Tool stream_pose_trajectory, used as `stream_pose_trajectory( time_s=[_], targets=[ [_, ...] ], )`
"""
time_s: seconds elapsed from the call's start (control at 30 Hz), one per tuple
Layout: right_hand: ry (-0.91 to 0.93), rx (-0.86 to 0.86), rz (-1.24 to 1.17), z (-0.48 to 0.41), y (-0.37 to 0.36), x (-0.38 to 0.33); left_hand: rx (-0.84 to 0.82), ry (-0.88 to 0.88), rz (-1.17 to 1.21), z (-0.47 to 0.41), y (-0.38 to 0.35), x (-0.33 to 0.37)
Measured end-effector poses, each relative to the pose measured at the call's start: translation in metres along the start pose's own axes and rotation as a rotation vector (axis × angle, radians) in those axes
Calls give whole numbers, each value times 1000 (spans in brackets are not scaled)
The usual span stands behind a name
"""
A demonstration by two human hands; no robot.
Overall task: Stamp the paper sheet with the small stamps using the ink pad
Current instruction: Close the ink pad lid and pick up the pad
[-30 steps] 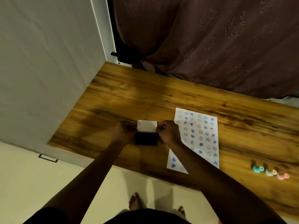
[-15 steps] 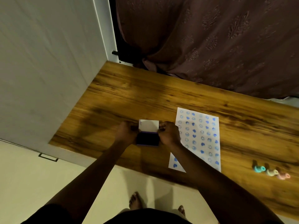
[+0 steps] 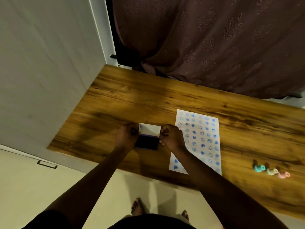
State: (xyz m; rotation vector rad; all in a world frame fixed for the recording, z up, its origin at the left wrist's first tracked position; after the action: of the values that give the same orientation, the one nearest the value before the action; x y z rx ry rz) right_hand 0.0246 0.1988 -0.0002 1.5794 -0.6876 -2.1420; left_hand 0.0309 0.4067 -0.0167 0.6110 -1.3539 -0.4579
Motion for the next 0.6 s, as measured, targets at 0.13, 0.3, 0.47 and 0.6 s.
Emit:
stream_pose_trajectory(
  time_s=[0.13,0.3,0.47,0.6],
  targets=[
    [30,-17,35,6,1,-3,42,-12,-54,3,4,3],
    [42,-22,61,13,1,-4,-32,-37,-66,4,11,-2],
    [1,-25,29,19,0,-2,-51,-84,-78,11,14,-5],
    [-10,-15,23,23,-3,2,-76,-101,-41,16,16,-12]
  ],
)
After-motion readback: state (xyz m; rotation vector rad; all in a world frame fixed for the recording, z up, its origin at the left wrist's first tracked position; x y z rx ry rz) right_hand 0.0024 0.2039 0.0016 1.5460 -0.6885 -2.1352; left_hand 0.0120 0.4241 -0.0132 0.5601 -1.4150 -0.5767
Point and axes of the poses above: each hand's wrist, its own z-axis away from the middle knuckle, its own y-axis out of the back of the hand, x = y × z, the point moved 3 cm from there along -z, towards the middle knuckle, and after that the axes turned 3 degrees about x, right-handed, at the moved point
